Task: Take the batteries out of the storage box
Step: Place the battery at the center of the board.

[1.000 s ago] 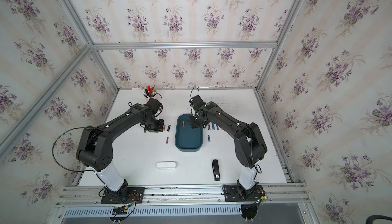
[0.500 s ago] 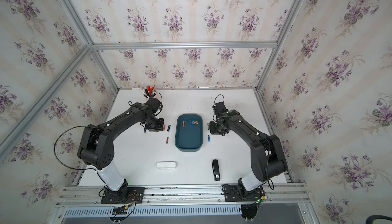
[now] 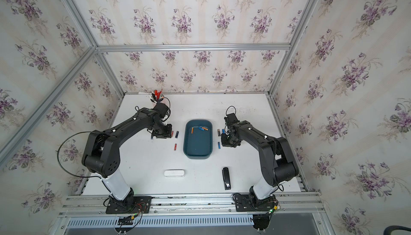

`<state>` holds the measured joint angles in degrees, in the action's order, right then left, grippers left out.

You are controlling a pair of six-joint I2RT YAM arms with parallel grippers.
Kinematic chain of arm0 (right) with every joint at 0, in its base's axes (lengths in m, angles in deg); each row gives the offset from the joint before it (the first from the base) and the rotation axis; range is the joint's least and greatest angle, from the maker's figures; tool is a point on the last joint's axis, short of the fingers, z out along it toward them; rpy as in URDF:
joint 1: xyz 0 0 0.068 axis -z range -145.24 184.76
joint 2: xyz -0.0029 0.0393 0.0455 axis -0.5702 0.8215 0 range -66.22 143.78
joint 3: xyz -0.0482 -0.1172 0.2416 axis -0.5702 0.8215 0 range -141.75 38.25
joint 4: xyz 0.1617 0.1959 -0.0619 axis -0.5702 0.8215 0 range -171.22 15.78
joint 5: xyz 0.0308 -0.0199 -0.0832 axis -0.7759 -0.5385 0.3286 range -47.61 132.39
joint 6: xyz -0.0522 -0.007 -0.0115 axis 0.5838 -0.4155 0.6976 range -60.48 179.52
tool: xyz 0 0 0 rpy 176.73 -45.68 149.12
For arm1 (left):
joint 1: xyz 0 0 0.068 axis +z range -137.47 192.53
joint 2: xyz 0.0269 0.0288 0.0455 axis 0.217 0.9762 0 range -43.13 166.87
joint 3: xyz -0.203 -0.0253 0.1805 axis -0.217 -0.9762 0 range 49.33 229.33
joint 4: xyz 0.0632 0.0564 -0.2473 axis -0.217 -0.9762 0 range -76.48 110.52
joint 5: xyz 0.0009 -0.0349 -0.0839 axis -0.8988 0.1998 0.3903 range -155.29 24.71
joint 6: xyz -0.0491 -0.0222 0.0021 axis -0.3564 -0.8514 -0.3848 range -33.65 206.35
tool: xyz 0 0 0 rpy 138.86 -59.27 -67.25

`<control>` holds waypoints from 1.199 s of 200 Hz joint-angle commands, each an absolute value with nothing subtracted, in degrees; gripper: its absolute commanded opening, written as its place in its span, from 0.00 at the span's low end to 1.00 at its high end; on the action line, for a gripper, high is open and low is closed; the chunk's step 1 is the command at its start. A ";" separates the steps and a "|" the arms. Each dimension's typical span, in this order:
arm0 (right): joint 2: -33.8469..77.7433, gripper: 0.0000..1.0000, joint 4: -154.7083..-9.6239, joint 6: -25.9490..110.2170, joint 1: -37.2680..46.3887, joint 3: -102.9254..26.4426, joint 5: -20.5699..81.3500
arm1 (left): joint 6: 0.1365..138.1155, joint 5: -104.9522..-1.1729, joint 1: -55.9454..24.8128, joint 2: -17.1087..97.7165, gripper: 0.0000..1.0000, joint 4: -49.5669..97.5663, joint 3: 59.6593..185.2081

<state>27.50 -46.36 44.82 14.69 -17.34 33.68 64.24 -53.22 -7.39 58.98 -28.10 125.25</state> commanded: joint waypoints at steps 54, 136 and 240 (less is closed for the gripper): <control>29.70 0.14 -48.08 46.60 14.72 -15.53 32.35 | 63.81 -52.65 -7.34 58.85 0.33 -27.70 124.39; 31.76 0.16 -47.50 47.16 14.75 -16.58 34.34 | 63.85 -52.62 -7.34 59.09 0.33 -27.60 124.30; 31.97 0.25 -45.91 48.27 14.72 -18.53 35.14 | 63.54 -53.05 -8.04 59.00 0.33 -28.31 125.08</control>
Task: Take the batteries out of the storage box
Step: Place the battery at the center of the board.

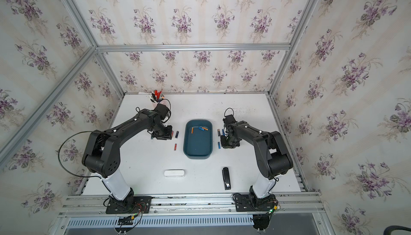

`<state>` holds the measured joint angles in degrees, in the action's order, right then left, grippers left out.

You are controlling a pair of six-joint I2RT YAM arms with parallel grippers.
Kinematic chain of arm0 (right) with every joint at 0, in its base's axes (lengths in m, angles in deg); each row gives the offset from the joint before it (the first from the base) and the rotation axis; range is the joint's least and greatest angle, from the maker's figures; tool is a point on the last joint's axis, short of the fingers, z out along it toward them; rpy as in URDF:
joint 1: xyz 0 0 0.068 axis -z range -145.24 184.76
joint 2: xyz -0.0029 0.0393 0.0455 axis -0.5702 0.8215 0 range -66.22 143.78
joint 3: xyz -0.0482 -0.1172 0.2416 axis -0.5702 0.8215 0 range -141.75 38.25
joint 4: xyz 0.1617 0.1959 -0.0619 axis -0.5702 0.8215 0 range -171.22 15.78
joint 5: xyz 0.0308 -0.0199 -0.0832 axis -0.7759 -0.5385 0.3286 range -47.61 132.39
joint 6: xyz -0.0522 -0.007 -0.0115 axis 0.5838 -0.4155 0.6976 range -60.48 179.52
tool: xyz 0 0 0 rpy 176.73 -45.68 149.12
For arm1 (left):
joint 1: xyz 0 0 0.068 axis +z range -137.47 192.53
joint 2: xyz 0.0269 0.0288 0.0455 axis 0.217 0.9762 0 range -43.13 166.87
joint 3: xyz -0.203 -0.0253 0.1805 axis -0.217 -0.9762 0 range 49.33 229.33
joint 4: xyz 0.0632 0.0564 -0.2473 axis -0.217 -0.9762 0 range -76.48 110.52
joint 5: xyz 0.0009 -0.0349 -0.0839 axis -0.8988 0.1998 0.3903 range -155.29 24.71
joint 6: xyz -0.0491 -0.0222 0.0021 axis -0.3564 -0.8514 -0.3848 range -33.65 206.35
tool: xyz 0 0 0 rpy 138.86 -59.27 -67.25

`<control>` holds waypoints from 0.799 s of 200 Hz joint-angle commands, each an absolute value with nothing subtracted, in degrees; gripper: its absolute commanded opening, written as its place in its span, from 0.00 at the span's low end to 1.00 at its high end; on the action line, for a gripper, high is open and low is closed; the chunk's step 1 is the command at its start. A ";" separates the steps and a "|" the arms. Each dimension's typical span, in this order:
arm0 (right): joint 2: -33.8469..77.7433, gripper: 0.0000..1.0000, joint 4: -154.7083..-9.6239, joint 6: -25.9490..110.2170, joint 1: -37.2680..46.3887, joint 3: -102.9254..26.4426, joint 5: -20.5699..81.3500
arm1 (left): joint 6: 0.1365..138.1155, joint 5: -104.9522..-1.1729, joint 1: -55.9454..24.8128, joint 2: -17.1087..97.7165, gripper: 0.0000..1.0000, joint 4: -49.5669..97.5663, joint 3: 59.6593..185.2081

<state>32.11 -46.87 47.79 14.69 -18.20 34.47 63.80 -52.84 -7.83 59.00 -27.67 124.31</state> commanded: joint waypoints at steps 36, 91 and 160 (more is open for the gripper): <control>30.85 0.30 -45.60 48.21 14.72 -18.61 34.75 | 63.67 -54.34 -8.77 58.70 0.34 -29.71 126.53; 30.07 0.36 -45.23 47.98 14.72 -20.40 34.00 | 62.96 -60.49 -12.61 58.83 0.37 -34.46 133.04; 28.10 0.39 -40.99 48.80 15.18 -29.06 33.40 | 63.75 -72.70 -22.39 70.73 0.44 -46.53 156.27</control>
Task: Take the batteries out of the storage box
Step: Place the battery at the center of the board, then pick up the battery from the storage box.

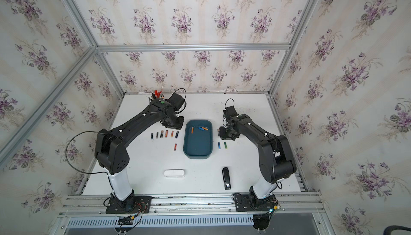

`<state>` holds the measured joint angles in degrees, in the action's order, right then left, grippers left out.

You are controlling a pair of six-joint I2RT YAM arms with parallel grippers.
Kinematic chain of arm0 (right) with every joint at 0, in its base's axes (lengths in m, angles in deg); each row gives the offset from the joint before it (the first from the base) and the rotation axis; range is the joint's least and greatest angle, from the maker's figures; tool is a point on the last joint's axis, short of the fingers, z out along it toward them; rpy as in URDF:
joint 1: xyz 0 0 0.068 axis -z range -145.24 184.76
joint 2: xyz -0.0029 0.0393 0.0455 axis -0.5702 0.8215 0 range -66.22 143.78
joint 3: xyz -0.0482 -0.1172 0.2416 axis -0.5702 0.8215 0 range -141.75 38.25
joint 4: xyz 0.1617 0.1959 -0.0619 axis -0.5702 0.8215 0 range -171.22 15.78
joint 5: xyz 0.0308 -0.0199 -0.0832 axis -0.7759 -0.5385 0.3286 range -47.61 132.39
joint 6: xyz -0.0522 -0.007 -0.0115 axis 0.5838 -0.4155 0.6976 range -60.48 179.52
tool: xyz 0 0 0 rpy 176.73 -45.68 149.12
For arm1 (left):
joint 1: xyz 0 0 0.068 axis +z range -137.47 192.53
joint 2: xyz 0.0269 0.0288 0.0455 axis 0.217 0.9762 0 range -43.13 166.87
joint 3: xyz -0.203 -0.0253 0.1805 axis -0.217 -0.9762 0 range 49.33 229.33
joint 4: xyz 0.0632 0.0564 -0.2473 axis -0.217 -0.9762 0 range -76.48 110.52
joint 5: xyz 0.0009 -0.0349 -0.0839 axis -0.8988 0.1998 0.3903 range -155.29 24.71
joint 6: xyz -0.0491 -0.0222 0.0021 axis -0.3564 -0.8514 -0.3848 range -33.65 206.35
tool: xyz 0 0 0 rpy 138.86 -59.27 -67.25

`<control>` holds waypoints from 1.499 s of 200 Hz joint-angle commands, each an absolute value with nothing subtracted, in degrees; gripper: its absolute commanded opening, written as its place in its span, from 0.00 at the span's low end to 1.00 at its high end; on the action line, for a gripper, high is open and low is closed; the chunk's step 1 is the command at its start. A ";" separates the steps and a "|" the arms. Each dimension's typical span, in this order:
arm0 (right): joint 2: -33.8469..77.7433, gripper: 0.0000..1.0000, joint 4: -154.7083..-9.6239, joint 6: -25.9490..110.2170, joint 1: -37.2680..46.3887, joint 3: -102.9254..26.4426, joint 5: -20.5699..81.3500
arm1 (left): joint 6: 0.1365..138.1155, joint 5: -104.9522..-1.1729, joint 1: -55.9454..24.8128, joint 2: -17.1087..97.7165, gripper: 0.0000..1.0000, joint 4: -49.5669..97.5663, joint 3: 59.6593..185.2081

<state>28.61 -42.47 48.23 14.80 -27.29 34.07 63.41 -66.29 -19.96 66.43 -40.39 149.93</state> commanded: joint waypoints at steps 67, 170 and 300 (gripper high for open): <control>26.94 0.39 -43.35 49.15 17.68 -27.75 30.96 | 63.80 -75.69 -26.96 89.57 0.46 -53.36 178.25; 25.51 0.39 -44.58 49.29 19.97 -26.52 28.23 | 62.83 -75.93 -27.87 95.61 0.46 -47.37 175.17; 27.48 0.38 -43.85 50.99 20.30 -26.05 27.74 | 63.13 -76.18 -27.50 97.11 0.42 -41.27 171.66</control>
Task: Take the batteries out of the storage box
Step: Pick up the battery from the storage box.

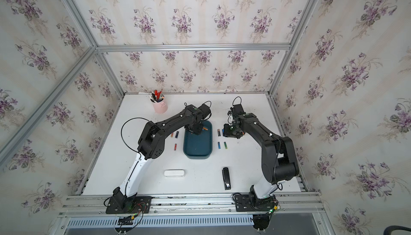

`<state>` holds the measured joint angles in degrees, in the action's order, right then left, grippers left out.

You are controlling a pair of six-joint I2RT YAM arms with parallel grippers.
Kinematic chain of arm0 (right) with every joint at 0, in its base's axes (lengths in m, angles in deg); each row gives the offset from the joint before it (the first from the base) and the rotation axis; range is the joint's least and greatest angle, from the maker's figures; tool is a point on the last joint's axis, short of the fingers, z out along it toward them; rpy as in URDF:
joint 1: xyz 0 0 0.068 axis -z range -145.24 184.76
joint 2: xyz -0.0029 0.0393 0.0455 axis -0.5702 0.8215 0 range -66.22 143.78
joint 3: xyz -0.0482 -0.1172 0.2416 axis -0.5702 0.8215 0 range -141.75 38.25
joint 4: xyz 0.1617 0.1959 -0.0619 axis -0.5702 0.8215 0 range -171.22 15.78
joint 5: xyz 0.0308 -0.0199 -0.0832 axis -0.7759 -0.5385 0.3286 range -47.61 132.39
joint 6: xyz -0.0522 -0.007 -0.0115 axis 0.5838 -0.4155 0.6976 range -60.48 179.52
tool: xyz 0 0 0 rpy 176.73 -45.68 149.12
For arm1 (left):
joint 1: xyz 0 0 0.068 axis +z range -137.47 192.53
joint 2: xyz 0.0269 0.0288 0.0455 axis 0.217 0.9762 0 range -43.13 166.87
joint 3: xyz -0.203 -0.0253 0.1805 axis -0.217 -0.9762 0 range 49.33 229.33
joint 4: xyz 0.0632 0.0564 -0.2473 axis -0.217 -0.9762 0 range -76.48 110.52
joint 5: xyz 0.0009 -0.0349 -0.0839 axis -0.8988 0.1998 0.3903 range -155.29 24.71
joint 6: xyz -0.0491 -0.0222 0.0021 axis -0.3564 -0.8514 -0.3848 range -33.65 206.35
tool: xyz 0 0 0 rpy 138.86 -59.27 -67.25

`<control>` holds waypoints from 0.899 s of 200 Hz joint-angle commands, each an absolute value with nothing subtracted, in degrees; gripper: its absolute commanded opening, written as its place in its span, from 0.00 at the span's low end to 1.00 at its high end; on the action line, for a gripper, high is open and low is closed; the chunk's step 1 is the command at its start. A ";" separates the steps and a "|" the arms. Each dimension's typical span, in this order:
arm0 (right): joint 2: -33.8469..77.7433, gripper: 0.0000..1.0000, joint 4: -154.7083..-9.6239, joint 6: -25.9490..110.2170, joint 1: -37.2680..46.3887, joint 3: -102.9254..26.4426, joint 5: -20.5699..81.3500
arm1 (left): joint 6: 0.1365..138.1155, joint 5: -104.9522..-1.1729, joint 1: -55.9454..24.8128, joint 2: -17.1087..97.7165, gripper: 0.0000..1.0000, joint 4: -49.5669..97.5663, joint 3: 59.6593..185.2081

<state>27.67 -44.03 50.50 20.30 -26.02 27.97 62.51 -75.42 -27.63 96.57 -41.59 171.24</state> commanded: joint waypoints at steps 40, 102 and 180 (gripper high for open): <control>27.39 0.38 -43.77 51.08 20.42 -26.00 27.76 | 63.72 -74.42 -26.84 97.64 0.39 -40.26 171.87; 27.29 0.38 -43.54 51.08 20.34 -26.30 27.88 | 63.67 -71.11 -26.15 98.78 0.27 -40.73 172.42; 27.17 0.38 -43.38 50.82 20.37 -26.48 28.12 | 63.93 -63.01 -26.14 96.66 0.21 -37.79 169.09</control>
